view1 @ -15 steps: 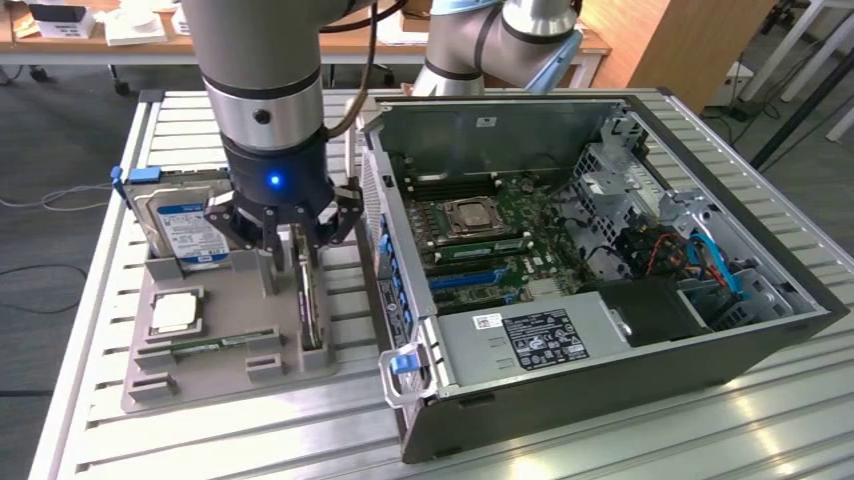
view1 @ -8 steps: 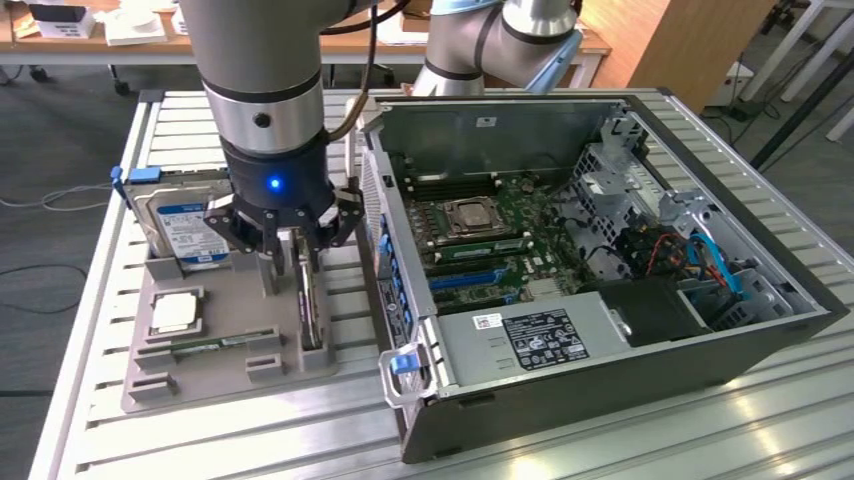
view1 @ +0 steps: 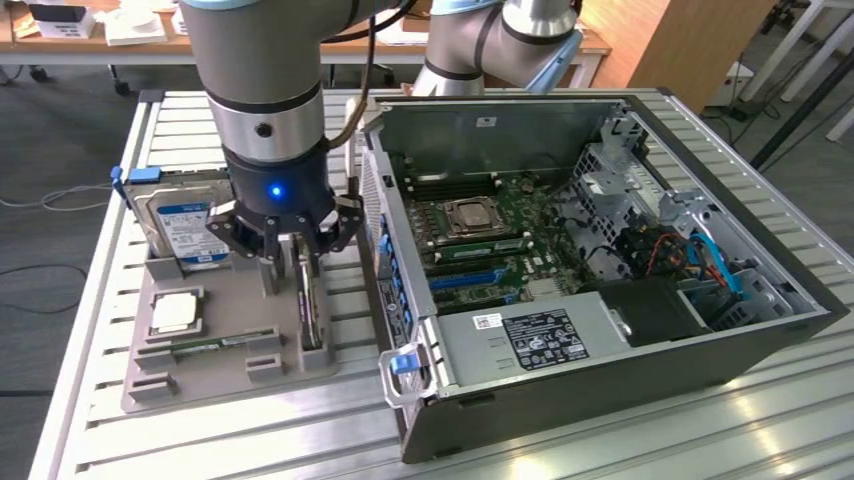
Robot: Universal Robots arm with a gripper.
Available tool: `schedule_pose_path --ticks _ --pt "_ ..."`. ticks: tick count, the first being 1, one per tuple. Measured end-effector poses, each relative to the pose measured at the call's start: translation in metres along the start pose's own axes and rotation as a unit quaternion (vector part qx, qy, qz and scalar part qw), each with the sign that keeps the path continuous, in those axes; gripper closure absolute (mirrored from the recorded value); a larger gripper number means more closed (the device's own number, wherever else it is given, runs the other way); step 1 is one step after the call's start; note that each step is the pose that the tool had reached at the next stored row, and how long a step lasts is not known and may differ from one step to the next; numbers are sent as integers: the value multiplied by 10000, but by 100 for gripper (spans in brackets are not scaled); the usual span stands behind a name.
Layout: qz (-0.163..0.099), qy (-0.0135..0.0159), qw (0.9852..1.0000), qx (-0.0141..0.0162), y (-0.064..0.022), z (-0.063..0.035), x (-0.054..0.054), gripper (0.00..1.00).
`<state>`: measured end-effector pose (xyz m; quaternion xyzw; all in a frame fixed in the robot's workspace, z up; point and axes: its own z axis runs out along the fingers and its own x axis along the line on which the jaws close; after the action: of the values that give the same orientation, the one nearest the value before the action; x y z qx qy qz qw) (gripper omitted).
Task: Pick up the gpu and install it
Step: 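Pick up the gpu and move the gpu toward the slot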
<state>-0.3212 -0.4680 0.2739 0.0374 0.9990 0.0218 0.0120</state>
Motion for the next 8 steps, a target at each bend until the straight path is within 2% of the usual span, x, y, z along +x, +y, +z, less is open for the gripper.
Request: schedule_pose_path --ticks 8 --pt "-1 3 10000 1 0 11 -11 58"
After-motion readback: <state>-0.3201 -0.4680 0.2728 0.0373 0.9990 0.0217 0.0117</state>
